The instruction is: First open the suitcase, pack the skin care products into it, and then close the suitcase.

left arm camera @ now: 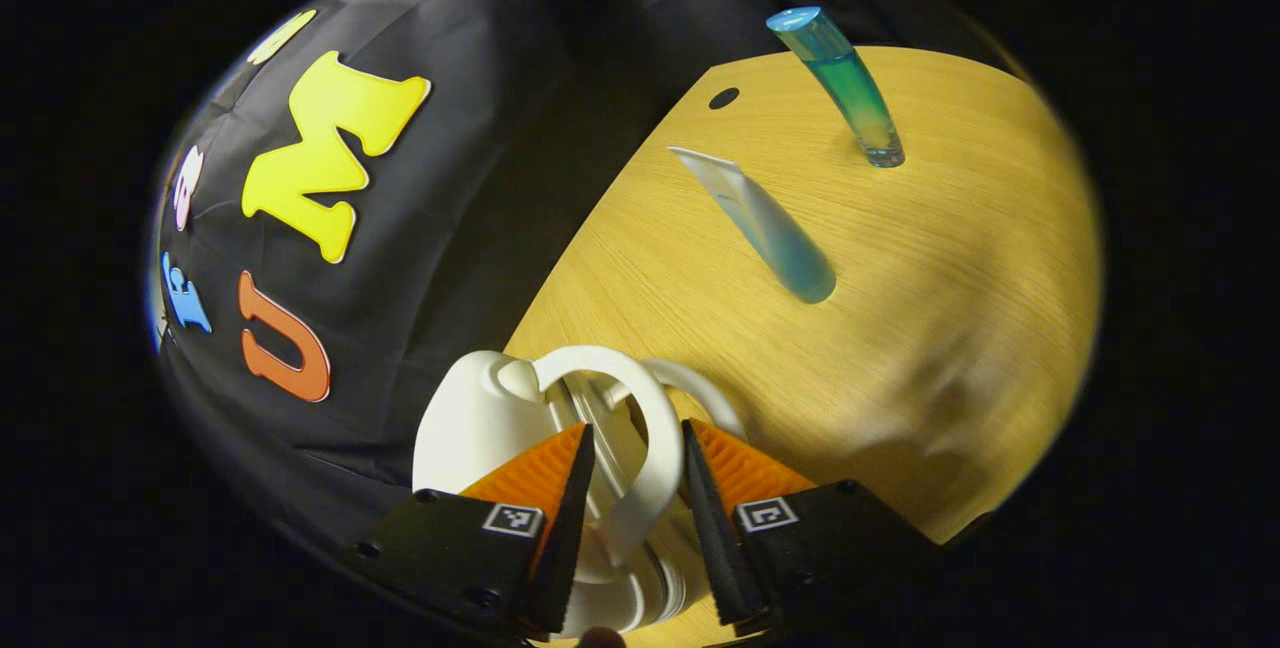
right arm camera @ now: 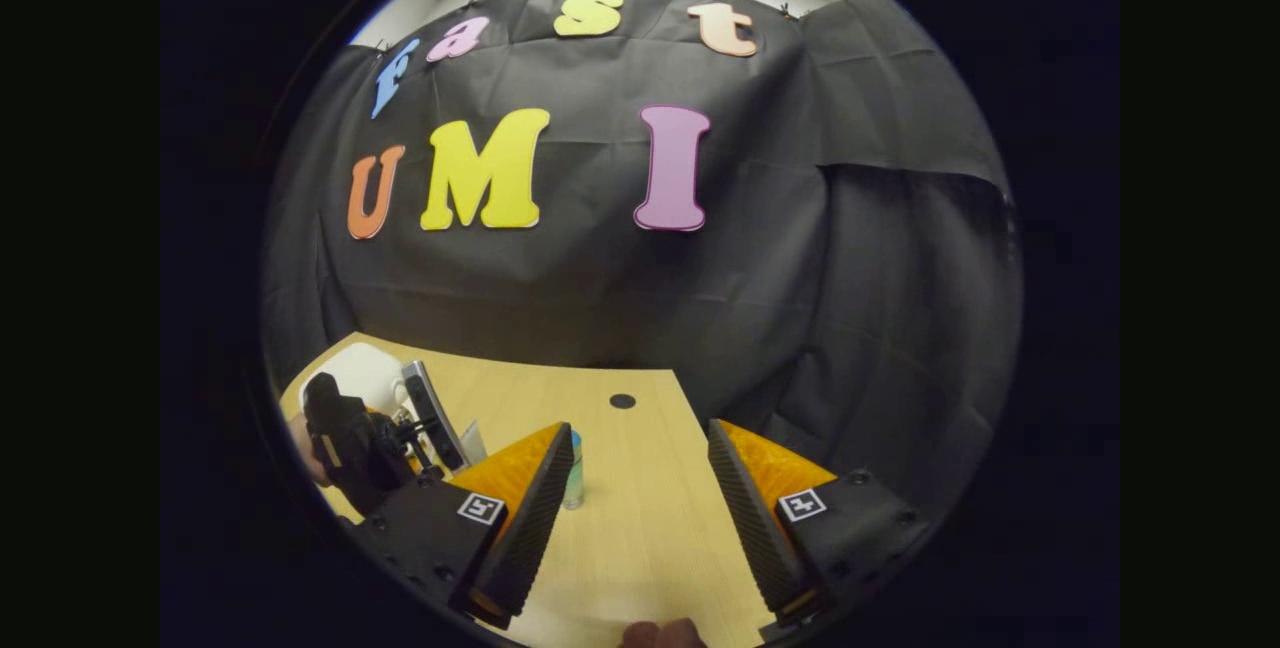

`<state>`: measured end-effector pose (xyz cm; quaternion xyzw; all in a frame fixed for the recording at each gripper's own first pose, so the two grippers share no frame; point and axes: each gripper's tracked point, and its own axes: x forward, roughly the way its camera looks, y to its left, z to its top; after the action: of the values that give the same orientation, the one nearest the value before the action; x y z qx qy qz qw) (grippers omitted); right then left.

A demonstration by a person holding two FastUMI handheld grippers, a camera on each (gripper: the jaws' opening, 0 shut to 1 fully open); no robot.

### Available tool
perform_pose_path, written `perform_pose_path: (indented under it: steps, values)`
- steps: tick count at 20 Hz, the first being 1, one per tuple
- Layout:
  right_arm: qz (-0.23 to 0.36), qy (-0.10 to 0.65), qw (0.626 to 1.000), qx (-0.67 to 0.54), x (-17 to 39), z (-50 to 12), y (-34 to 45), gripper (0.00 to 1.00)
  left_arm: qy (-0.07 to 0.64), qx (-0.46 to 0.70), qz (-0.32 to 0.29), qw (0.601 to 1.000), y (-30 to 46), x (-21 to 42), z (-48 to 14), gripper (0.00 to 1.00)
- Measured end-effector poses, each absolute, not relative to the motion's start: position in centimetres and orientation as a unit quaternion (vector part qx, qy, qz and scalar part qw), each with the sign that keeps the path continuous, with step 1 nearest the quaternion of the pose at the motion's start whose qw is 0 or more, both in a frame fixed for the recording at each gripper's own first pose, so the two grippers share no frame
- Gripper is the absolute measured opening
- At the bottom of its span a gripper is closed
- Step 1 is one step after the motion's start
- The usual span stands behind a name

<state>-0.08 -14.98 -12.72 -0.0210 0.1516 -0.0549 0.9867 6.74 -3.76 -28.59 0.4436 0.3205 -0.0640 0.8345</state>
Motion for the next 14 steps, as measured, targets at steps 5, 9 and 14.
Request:
perform_pose_path:
  steps: [5, 9, 14]
  values:
    - [-0.059, 0.145, 0.987, -0.027, -0.8, -12.3, -15.2, 0.81, 0.311, 0.437, -0.078, 0.841, -4.9, 6.6, -27.9, 0.23]
    - [-0.068, 0.139, 0.988, -0.017, -1.3, -11.6, -14.8, 0.80, 0.292, 0.421, -0.078, 0.855, -4.6, 6.7, -25.5, 0.10]
    - [-0.062, 0.120, 0.991, -0.009, -1.0, -9.4, -12.6, 0.81, 0.249, 0.357, -0.045, 0.899, -2.9, 6.8, -18.1, 0.03]
